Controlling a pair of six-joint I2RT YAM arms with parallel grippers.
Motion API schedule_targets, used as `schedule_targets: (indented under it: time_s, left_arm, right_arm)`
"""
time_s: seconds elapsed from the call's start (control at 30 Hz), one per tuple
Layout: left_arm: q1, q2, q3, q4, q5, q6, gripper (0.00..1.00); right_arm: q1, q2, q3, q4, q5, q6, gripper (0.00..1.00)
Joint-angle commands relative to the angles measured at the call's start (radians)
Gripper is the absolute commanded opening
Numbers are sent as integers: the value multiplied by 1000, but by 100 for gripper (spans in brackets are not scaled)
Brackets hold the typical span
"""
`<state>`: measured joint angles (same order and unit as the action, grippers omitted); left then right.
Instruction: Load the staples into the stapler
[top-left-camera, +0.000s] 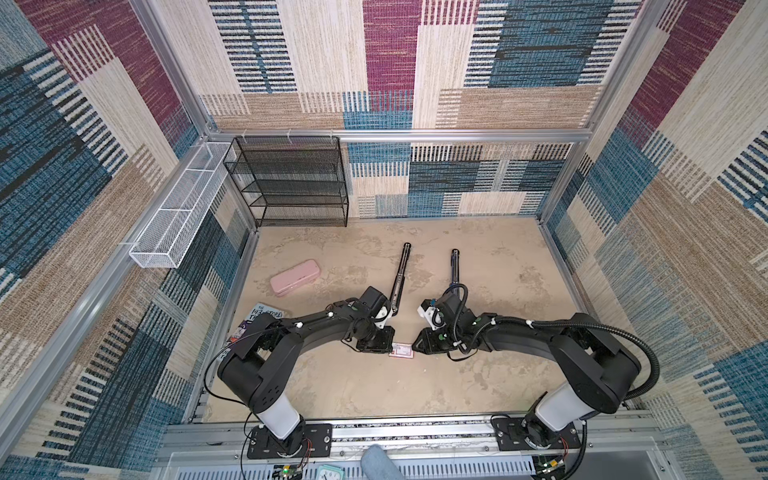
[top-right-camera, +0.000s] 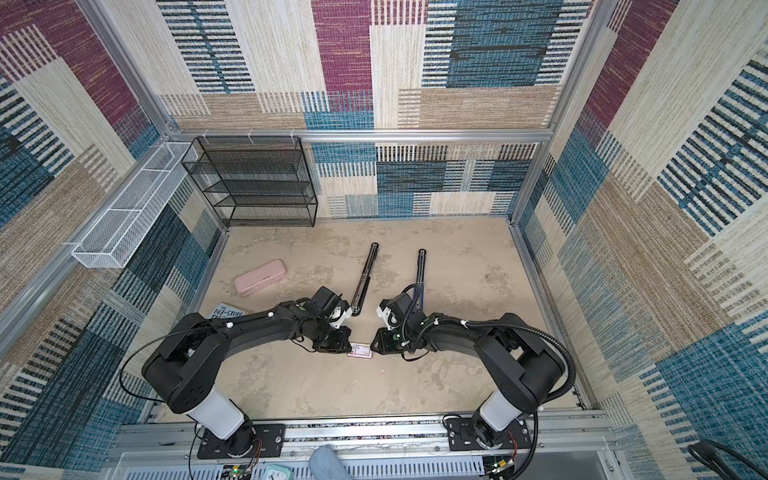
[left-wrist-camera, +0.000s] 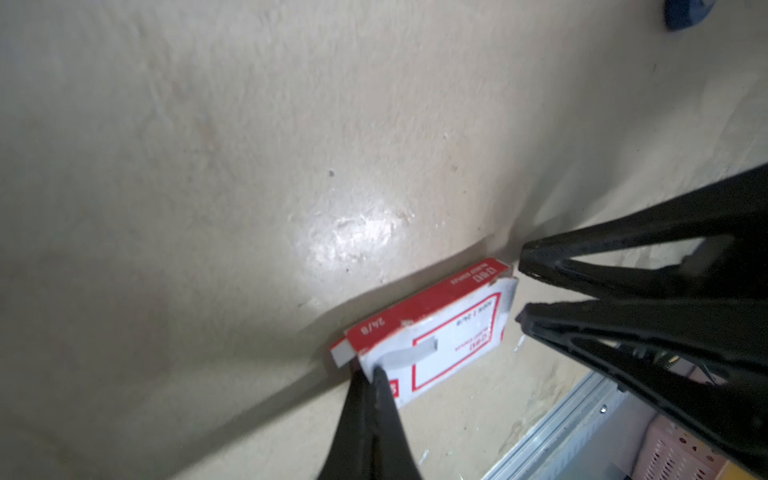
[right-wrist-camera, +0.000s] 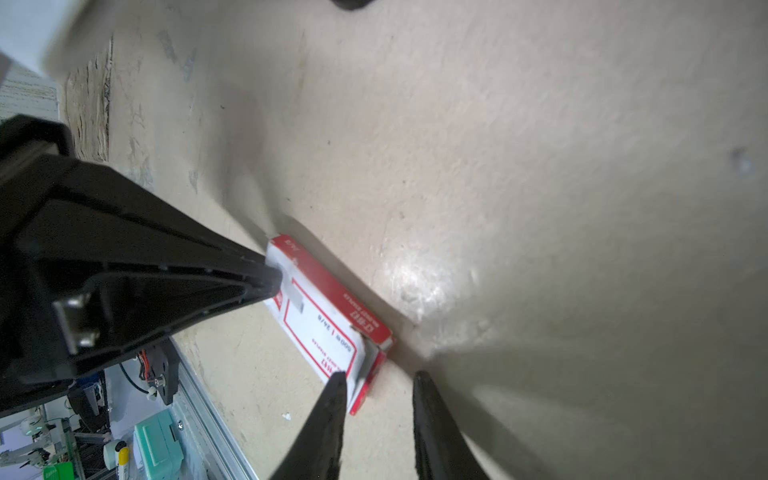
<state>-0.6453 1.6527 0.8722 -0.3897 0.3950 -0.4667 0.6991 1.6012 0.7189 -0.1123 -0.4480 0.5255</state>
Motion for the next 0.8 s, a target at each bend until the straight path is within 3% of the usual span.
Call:
schedule_targets:
  time_s: [0.0,0.2,0.5,0.77]
  left_arm:
    - [6,-6,2,-18,-26,26,0]
    - [16,-18,-8,-19,-41,13,0]
    - [28,-22,-17,-17,-35,11,0]
    - [30,-33,-16,-22,-38,10,0]
  right_arm:
    - [2,28,24,26,-4,-7,32]
    - [8,51,36,-13,20,-25,26]
    - [10,47,31,-113,164,-36,17]
    - [11,14,33,-101,167,-19,19]
